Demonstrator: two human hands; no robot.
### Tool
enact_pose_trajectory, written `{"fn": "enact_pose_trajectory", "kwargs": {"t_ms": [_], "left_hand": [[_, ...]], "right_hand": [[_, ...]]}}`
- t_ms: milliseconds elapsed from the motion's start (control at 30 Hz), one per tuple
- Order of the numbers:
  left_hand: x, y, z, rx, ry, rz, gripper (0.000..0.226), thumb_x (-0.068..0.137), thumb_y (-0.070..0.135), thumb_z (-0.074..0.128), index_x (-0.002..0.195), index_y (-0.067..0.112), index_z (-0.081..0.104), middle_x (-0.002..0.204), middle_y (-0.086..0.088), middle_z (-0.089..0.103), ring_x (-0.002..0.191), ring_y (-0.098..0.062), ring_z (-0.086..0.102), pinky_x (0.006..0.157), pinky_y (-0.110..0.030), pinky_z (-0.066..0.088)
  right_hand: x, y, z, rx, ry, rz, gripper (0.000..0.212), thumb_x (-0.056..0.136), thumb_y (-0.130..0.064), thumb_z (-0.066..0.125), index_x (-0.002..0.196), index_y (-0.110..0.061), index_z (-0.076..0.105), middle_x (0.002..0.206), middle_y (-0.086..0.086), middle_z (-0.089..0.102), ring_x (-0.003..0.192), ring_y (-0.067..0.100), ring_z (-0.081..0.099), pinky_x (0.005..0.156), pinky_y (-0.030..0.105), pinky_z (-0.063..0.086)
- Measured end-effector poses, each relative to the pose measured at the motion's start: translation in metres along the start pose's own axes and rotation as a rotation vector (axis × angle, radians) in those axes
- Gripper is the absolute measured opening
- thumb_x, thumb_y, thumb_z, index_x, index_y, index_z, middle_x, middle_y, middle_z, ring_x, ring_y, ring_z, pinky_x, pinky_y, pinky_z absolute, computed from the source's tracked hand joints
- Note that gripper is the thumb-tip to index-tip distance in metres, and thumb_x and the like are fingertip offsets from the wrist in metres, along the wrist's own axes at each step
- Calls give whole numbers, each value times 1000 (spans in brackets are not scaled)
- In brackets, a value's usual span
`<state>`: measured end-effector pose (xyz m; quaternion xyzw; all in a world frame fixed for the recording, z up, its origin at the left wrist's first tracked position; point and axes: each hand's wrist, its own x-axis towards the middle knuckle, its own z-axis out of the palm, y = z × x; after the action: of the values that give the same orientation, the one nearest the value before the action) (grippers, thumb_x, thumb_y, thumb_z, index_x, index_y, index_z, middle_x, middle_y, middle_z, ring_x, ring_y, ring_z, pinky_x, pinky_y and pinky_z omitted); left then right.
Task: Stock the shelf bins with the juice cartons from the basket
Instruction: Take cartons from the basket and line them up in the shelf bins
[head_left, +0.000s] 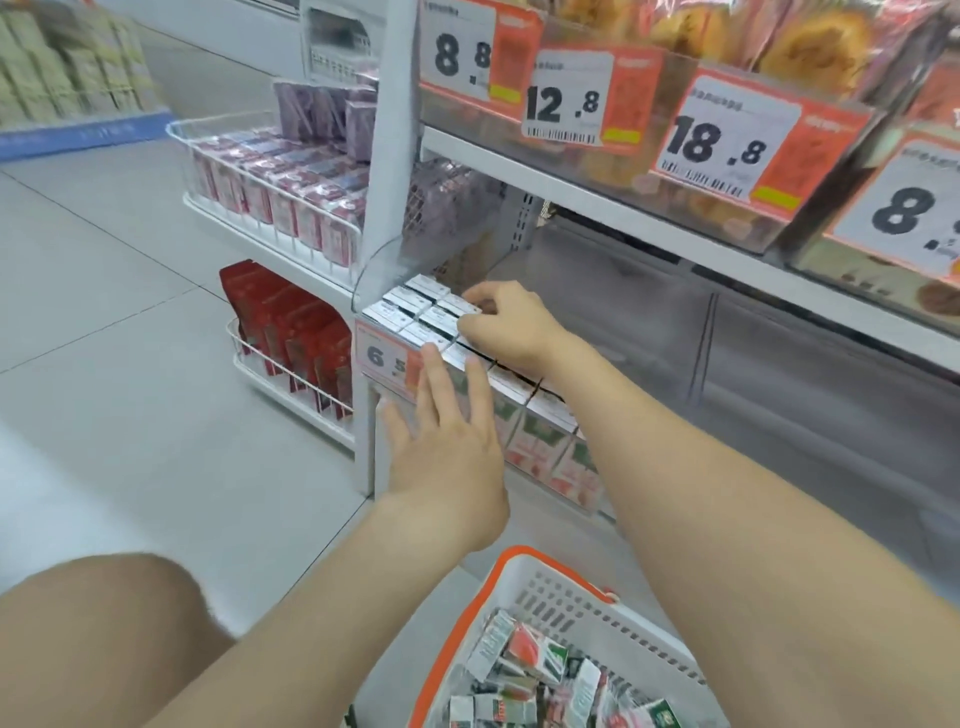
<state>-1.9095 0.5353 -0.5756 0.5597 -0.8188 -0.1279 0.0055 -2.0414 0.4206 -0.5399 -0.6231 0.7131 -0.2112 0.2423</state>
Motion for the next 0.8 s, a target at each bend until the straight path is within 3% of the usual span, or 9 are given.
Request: {"fn": "enact_pose_trajectory", "kwargs": {"t_ms": [100,200,300,367,433,467,533,633,800], "left_hand": [[-2,3,3,-54,27,-7,111,103,35,56,155,4,-37,153,-32,-49,158,-49,-16,127,-66,2],[-6,5,6,-93,50,4,112,102,34,59,156,4,-34,156,-28,-47,159,-47,-13,128,-63,6],[-13,6,11,-125,104,18,107,99,25,61,161,3,-23,160,-25,-42,158,-48,-12,128,-61,11],[-20,9,15,-119,202,18,96,92,19,64,162,3,1,166,-27,-15,156,-52,3,124,-58,22],[-29,14,19,-80,330,30,72,83,15,68,145,9,31,150,-22,25,135,-47,35,103,-49,39],[-34,16,23,-72,336,46,61,82,15,68,135,12,39,139,-18,35,123,-42,42,91,-44,39],[-39,20,42,-113,185,127,43,85,15,65,125,16,49,128,-13,45,115,-40,49,85,-41,41],[-53,32,77,-128,-198,301,29,88,18,62,115,28,60,123,-7,63,116,-34,62,91,-43,54],[-83,60,146,206,-796,576,42,102,29,62,142,19,56,135,-5,60,120,-29,59,92,-35,49]], "right_hand": [[-4,5,-1,-57,-49,-24,78,75,-45,58,149,-21,55,131,2,69,128,26,60,107,41,51],[-23,9,-2,-127,49,-96,72,90,-34,59,158,-14,43,151,11,56,143,30,48,115,40,43],[-63,13,-5,-172,284,-247,47,91,-22,57,137,-15,64,128,9,68,121,26,61,103,37,49],[-101,20,-7,-157,409,-319,32,86,-21,55,112,-17,74,103,2,74,97,22,68,88,41,56],[-147,30,-8,-121,503,-369,23,81,-20,52,88,-18,74,83,-3,73,79,21,67,73,42,56],[-172,37,-8,-109,530,-391,21,79,-18,51,79,-17,72,75,-4,71,71,21,66,67,41,55],[-221,56,-3,-97,523,-423,19,75,-17,49,68,-16,67,62,-4,65,57,21,59,57,38,51],[-279,98,16,-105,365,-436,19,72,-17,47,61,-18,63,55,-7,57,49,18,51,49,35,45],[-324,186,69,-262,-105,-192,22,70,-27,41,65,-20,62,58,-3,63,54,21,54,55,37,52]]}}
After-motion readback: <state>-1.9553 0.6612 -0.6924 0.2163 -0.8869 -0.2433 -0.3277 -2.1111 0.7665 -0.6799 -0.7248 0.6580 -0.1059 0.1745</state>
